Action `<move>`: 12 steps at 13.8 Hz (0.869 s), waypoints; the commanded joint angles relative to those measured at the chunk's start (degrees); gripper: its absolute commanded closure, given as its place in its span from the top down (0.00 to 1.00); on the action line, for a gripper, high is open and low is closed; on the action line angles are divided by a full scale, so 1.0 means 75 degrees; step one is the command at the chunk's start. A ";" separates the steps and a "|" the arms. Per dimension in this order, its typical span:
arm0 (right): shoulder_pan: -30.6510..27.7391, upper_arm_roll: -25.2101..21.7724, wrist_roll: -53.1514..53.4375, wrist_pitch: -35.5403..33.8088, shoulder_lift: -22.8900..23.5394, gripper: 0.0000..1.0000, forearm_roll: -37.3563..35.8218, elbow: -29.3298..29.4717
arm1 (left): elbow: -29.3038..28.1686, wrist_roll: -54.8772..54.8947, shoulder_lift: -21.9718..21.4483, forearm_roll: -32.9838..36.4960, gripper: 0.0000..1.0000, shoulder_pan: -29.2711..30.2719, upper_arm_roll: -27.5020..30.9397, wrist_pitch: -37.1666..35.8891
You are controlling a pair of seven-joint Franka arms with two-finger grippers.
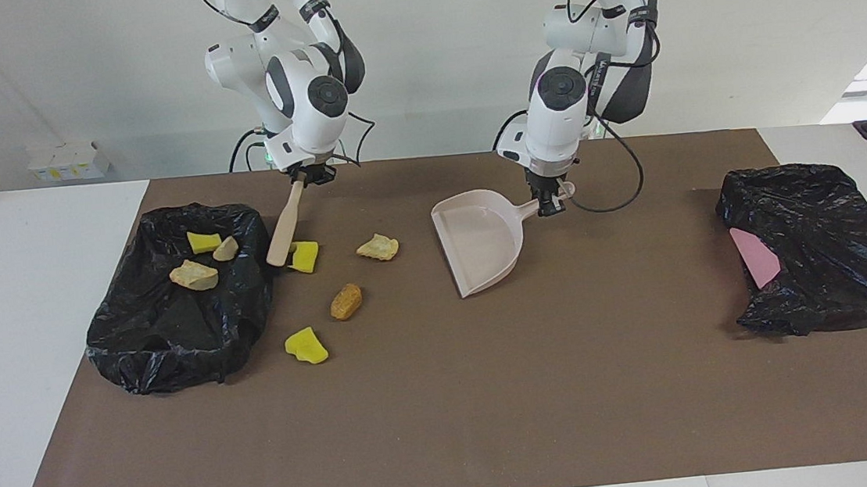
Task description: Sweep and dump trash in bin
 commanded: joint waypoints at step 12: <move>0.1930 0.0070 -0.0113 0.0471 0.2617 0.00 0.2360 0.3121 | -0.0939 -0.1081 -0.0220 0.0355 0.00 -0.0759 0.0067 0.1549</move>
